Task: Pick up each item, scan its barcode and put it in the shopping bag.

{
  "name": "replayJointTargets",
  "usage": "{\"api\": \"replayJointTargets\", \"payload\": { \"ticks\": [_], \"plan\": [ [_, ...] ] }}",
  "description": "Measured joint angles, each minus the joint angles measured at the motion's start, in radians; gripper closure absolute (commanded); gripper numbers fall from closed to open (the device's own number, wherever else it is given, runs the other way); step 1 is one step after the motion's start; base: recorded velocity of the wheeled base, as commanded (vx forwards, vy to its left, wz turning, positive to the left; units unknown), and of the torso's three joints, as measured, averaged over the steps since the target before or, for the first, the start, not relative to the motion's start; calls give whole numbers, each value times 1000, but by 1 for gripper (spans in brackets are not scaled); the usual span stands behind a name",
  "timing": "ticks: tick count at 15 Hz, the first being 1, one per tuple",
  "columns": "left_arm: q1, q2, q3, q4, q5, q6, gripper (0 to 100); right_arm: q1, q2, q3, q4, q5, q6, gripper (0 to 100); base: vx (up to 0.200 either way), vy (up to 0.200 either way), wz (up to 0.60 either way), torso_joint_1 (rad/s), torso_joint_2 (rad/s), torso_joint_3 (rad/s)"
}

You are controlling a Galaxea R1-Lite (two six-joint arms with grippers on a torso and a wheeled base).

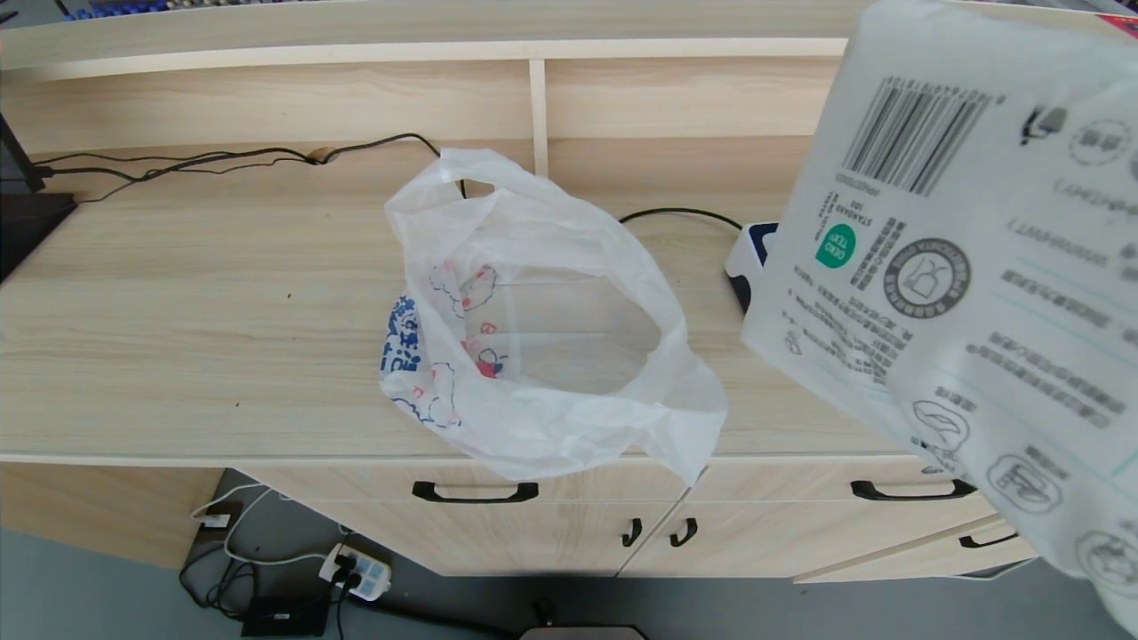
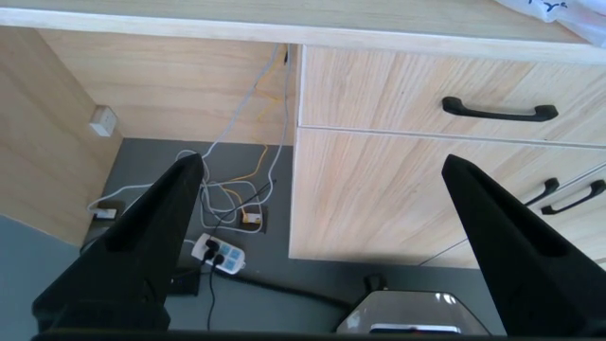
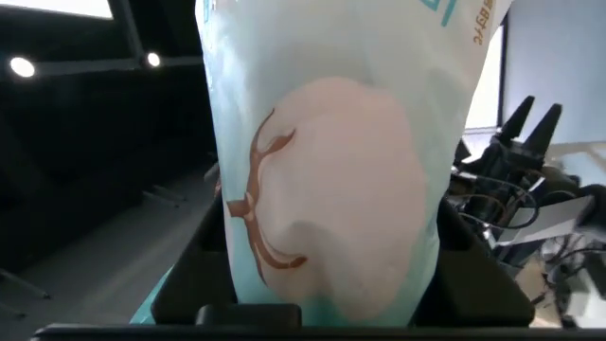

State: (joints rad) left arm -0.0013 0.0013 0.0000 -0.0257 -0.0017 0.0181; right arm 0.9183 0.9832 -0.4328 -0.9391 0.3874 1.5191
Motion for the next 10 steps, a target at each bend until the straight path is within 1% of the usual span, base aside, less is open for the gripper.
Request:
{"api": "replayJointTargets", "payload": {
  "ticks": [2, 3, 4, 6, 7, 8, 9, 10],
  "plan": [
    [0, 0, 0, 0, 0, 0, 0, -12, -5, -9, 93, 16, -314, 100, 0, 0, 0, 0, 0, 0],
    [0, 0, 0, 0, 0, 3, 0, -33, -9, -33, 222, 18, -524, 100, 0, 0, 0, 0, 0, 0],
    [-1, 0, 0, 0, 0, 5, 0, -84, -11, -75, 430, 19, -739, 100, 0, 0, 0, 0, 0, 0],
    [-1, 0, 0, 1, 0, 5, 0, -211, -9, -200, 786, 2, -1112, 100, 0, 0, 0, 0, 0, 0],
    [-1, 0, 0, 1, 0, 6, 0, -285, 1, -278, 891, -58, -1223, 100, 0, 0, 0, 0, 0, 0],
    [-1, 0, 0, 3, 0, 9, 0, -330, 17, -332, 920, -162, -1264, 100, 0, 0, 0, 0, 0, 0],
    [-1, 0, 0, 3, 0, 24, 0, -360, 43, -387, 934, -261, -1287, 100, 0, 0, 0, 0, 0, 0],
    [0, 0, 0, 3, 0, 37, 0, -381, 70, -438, 934, -305, -1299, 100, 0, 0, 0, 0, 0, 0]
  ]
}}
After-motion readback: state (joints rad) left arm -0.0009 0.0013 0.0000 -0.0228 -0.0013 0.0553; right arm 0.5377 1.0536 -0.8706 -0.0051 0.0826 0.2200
